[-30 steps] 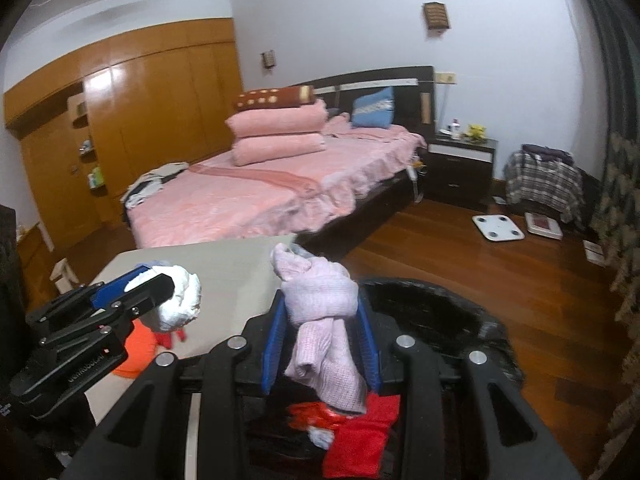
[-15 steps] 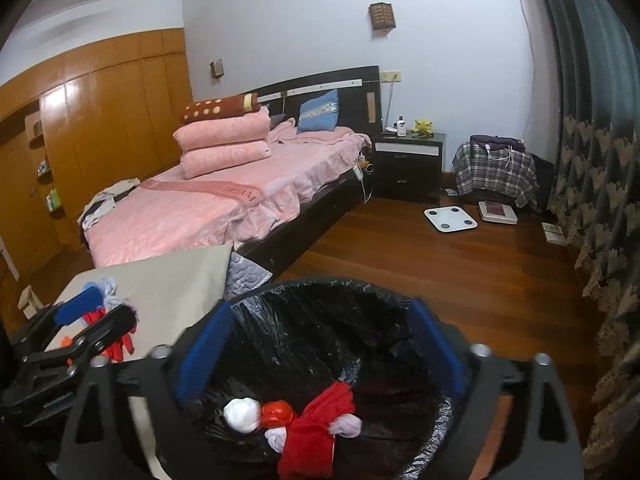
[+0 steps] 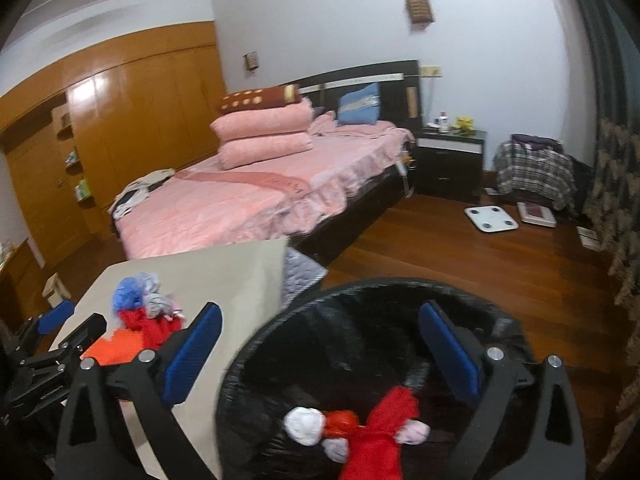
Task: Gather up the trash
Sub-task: 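Open the left tool over the bin, dropping the white tissue, then grasp the blue plastic bag with the left tool while the right tool grasps the grey sock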
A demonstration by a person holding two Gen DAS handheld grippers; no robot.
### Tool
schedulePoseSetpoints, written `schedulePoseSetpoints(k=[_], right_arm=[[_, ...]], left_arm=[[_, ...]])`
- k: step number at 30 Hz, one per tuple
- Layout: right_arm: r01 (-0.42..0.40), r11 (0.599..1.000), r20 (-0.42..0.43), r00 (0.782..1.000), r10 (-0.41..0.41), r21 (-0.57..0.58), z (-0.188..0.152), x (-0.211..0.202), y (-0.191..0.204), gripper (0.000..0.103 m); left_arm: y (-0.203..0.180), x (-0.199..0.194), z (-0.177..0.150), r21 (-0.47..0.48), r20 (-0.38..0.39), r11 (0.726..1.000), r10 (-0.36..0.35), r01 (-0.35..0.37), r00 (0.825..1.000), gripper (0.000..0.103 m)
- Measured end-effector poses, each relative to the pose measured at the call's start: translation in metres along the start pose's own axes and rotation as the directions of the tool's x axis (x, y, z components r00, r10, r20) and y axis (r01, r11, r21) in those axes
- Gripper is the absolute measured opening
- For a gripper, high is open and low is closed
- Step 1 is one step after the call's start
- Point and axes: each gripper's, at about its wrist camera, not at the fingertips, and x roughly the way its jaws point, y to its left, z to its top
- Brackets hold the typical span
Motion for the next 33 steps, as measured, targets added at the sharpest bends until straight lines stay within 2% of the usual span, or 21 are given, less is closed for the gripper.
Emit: schedulePoseSetpoints(k=[9, 17, 25, 33], right_arm=[[-0.101, 0.993, -0.028, 0.995, 0.099, -0.065, 0.01, 0.045, 0.072, 0.097], [-0.144, 0.985, -0.057, 0.989, 0.139, -0.093, 0.016, 0.094, 0.116, 0.097], [-0.156, 0.979, -0.093, 0.985, 0.144, -0.134, 0.02, 0.145, 0.144, 0.097], [-0.183, 0.972, -0.139, 0.977, 0.163, -0.15, 0.017, 0.182, 0.164, 0.097]], left_arm=[[0.064, 0.005, 0.001, -0.051, -0.017, 0.993, 0.106, -0.107, 0.994, 0.091], [0.104, 0.038, 0.002, -0.059, -0.048, 0.986, 0.153, -0.156, 0.987, 0.091], [0.132, 0.089, 0.002, -0.088, -0.107, 0.982, 0.155, -0.165, 0.982, 0.09], [0.149, 0.132, -0.001, -0.122, -0.183, 0.983, 0.117, -0.141, 0.976, 0.079]])
